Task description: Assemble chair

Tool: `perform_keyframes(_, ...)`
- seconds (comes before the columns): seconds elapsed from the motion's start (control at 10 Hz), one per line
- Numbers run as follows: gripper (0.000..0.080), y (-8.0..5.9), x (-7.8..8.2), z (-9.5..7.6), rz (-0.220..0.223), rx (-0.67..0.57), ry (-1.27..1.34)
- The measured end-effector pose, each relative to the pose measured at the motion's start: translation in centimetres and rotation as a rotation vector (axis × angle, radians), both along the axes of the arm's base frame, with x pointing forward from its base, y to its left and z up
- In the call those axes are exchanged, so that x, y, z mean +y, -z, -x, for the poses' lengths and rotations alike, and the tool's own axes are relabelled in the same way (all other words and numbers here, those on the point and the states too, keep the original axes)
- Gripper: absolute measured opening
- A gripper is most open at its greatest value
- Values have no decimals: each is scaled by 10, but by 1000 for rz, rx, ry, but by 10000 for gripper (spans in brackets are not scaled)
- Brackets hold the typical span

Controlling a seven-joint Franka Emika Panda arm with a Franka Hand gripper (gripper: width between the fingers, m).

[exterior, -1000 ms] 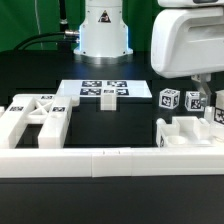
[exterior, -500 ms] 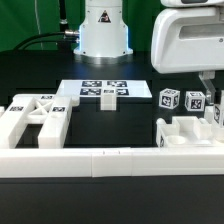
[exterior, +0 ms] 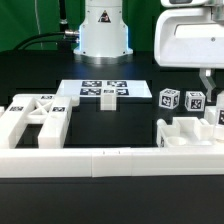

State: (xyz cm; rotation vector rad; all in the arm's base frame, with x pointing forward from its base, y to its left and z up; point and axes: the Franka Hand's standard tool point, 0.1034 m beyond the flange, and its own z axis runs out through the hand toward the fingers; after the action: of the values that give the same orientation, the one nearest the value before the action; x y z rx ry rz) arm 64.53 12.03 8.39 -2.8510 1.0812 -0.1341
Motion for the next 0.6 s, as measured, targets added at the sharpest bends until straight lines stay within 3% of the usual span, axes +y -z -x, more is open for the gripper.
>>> perform_keyframes(0.3, 284, 0, 0, 0, -33, 17, 260)
perform_keyframes(0.6, 294, 1, 0, 0, -31, 18, 220)
